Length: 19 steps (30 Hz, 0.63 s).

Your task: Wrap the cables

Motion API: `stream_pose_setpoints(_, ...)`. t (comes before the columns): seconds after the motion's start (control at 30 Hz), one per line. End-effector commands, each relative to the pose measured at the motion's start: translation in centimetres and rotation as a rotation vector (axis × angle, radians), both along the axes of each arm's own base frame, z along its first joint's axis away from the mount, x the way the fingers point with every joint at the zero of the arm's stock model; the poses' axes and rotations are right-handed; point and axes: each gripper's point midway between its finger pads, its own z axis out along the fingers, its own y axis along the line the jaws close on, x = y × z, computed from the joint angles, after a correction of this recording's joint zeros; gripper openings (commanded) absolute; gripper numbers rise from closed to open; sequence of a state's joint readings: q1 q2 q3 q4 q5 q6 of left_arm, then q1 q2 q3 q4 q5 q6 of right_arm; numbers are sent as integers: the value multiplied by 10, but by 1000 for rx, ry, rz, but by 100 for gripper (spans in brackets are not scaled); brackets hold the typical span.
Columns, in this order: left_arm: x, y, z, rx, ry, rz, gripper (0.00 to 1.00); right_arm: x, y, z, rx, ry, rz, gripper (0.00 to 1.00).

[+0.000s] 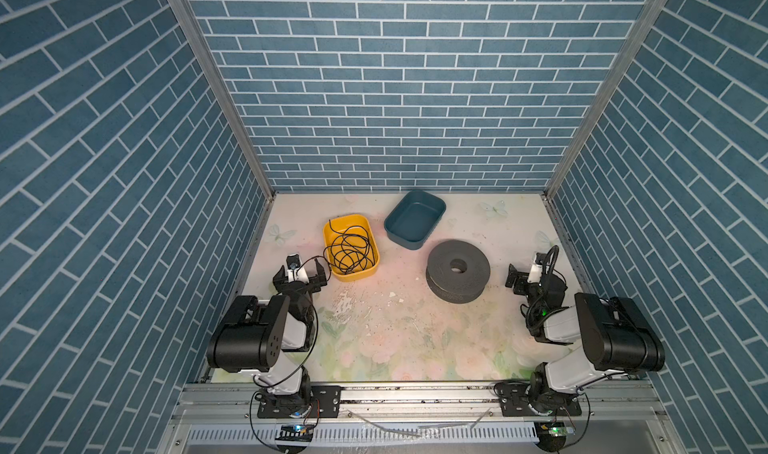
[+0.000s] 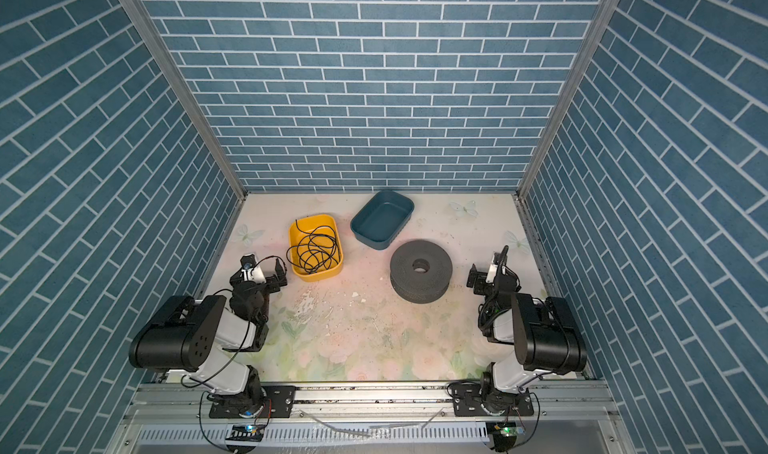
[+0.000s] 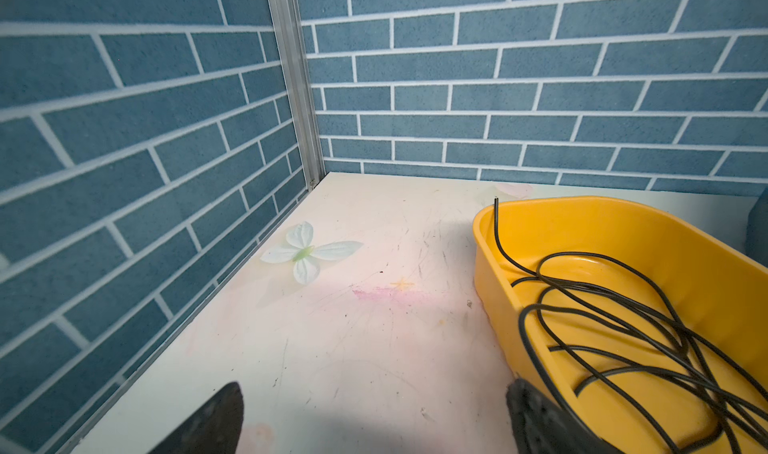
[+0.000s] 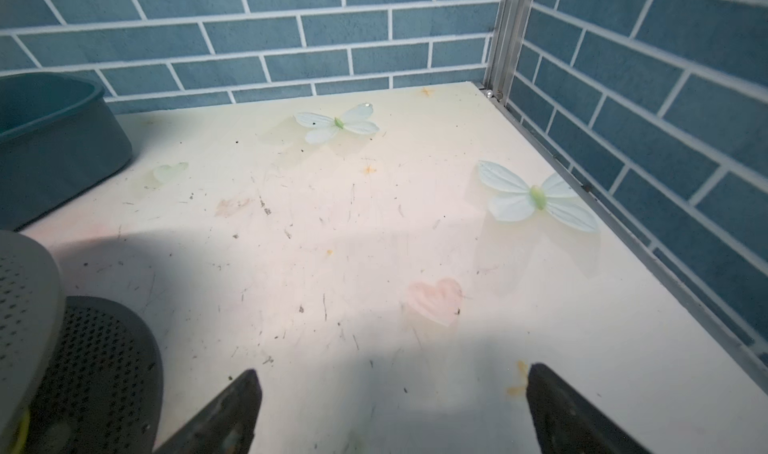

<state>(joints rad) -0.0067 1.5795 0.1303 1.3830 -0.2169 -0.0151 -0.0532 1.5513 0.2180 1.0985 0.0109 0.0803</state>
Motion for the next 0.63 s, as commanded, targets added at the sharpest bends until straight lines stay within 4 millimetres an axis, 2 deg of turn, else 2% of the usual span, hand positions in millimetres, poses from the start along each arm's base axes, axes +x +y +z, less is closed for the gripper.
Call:
stream_pose_setpoints(0.0, -1, 0, 2, -5, -15, 1, 100, 28, -8, 16, -20, 28, -31, 99)
stream_pose_setpoints(0.37, -1, 0, 2, -5, -14, 1, 100, 32, -6, 14, -31, 47, -24, 99)
stream_pose_setpoints(0.43, -1, 0, 2, -5, -14, 2, 100, 33, 6, 13, -30, 57, 49, 99)
stream_pose_setpoints(0.6, -1, 0, 2, -5, -14, 2, 100, 33, 5, 14, -21, 53, 51, 99)
